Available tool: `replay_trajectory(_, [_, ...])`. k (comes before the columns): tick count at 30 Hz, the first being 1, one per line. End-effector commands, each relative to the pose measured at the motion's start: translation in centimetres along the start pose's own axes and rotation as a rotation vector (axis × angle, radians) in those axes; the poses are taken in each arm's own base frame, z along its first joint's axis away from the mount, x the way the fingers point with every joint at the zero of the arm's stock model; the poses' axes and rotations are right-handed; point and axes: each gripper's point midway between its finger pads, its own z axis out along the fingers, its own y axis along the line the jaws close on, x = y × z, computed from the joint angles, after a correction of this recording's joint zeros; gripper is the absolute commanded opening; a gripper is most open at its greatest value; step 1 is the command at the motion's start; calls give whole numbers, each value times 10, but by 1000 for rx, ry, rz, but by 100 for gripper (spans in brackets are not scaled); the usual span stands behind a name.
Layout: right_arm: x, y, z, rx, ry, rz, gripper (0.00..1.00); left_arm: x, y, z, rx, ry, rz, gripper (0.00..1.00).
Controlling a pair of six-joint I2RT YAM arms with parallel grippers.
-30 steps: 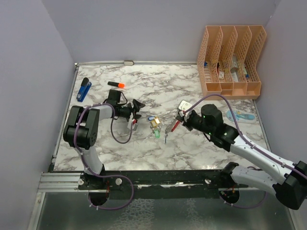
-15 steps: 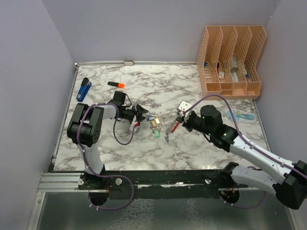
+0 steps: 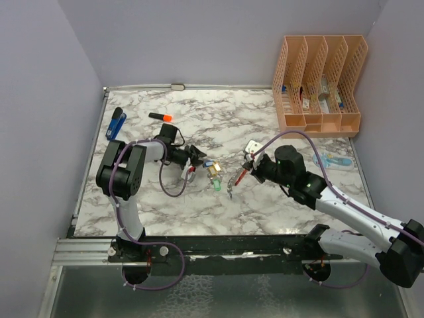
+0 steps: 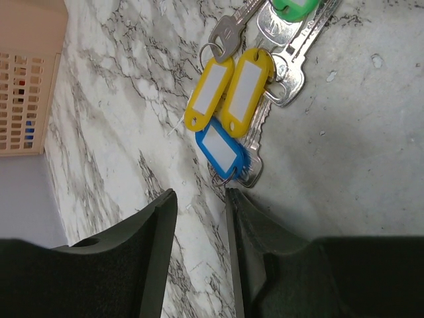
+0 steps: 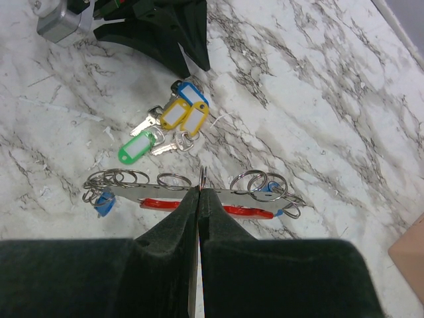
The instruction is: Put the keys on the keyring
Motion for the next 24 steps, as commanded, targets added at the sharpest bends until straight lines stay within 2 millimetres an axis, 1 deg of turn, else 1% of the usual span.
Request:
replay_trajectory(1, [-8,-6,1,35,-34,0,1,-6,-30,14,128,-38,306,38])
replay_trajectory(9, [-5,-6,-1,44,-31,1,1,-10,-44,21,176,-56,324,32])
replay_trajectory(12, [-3,-6,0,44,-27,2,1,-9,-48,22,190,-57,328,27])
replay_trajectory(17, [-2,-5,2,40,-24,6,1,-7,-54,23,218,-48,325,15])
replay_trajectory(19, [-1,-5,3,39,-22,8,1,-6,-55,22,227,-42,327,9])
replay_trajectory(21, [-1,-5,4,39,-20,9,1,-6,-56,22,233,-39,342,0])
replay_trajectory(24, [-1,-4,4,37,-17,11,1,-6,-57,22,241,-38,355,0])
